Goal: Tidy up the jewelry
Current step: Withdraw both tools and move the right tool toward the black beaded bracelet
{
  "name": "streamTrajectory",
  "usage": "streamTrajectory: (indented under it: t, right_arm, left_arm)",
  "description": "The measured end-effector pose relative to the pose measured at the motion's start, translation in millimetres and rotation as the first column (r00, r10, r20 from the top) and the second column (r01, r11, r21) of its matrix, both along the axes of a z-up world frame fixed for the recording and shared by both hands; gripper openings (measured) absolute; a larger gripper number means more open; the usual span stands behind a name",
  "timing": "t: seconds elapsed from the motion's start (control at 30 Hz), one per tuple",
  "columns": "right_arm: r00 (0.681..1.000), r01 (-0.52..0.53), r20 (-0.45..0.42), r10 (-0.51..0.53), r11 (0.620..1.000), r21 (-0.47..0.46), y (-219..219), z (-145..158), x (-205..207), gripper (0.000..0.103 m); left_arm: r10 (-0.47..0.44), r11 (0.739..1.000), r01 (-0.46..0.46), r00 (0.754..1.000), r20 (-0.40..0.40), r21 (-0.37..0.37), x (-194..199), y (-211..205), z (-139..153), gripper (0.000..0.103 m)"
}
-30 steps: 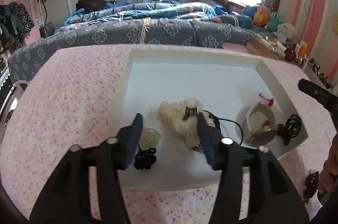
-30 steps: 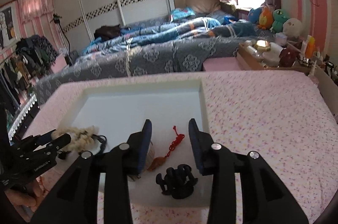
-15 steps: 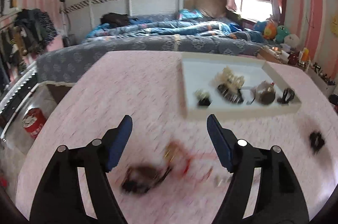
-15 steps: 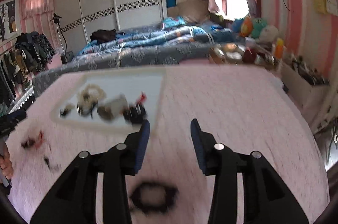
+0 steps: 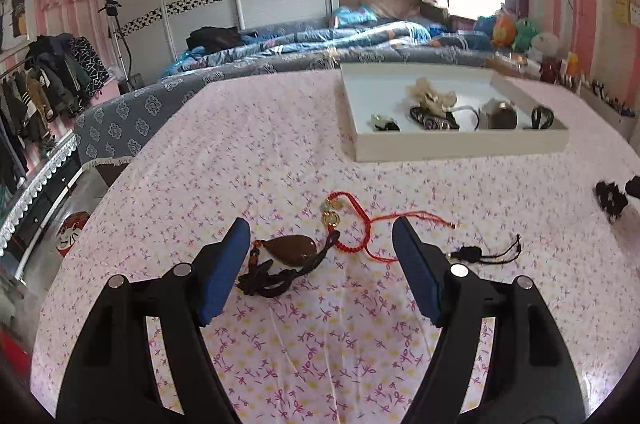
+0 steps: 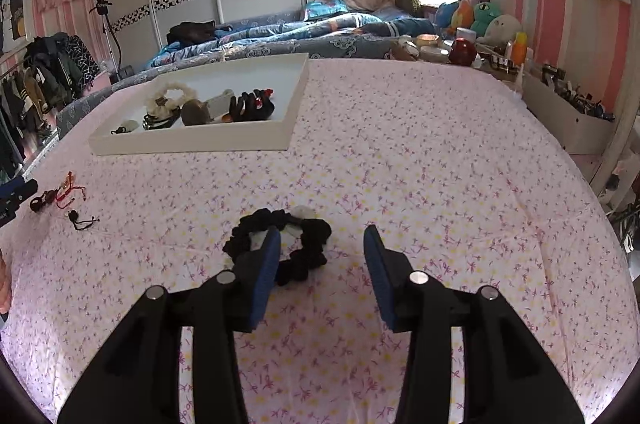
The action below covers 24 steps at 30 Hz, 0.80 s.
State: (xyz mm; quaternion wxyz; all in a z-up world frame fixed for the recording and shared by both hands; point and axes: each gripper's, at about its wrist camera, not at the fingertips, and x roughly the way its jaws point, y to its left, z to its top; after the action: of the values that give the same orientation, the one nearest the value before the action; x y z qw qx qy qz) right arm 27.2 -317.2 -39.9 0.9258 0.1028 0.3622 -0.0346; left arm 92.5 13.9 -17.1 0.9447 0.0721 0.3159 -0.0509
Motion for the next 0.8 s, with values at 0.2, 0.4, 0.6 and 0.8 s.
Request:
streamTrajectory:
  t: [0.2, 0.4, 0.6, 0.8]
  right_arm:
    - [1.000, -0.018, -0.018, 0.018, 1.000, 0.001, 4.8, -0.4, 5.3, 0.044]
    - [0.999, -0.028, -0.035, 0.028, 1.000, 0.004, 7.8, -1.3, 15.7, 0.044]
    - [0.997, -0.039, -0.067, 0.041, 0.999, 0.023, 5.2, -7.0, 23.5, 0.044]
    - [0.993, -0.025, -0.115, 0.027, 0.999, 0.024, -0.3, -13.2, 33.7, 0.044]
  left_arm:
    - [-0.003, 1.000, 0.001, 0.999, -0.041, -0.029, 13.4, -9.1, 1.4, 0.073]
    - [0.010, 0.998, -0.016, 0.995, -0.102, -0.055, 39.8, -23.6, -1.2, 0.073]
    - [0.036, 0.999, -0.040, 0.989, -0.146, -0.022, 62.0, -41.3, -7.6, 0.073]
    - [0.034, 0.999, -0.035, 0.983, -0.182, -0.003, 71.5, -51.7, -18.1, 0.073]
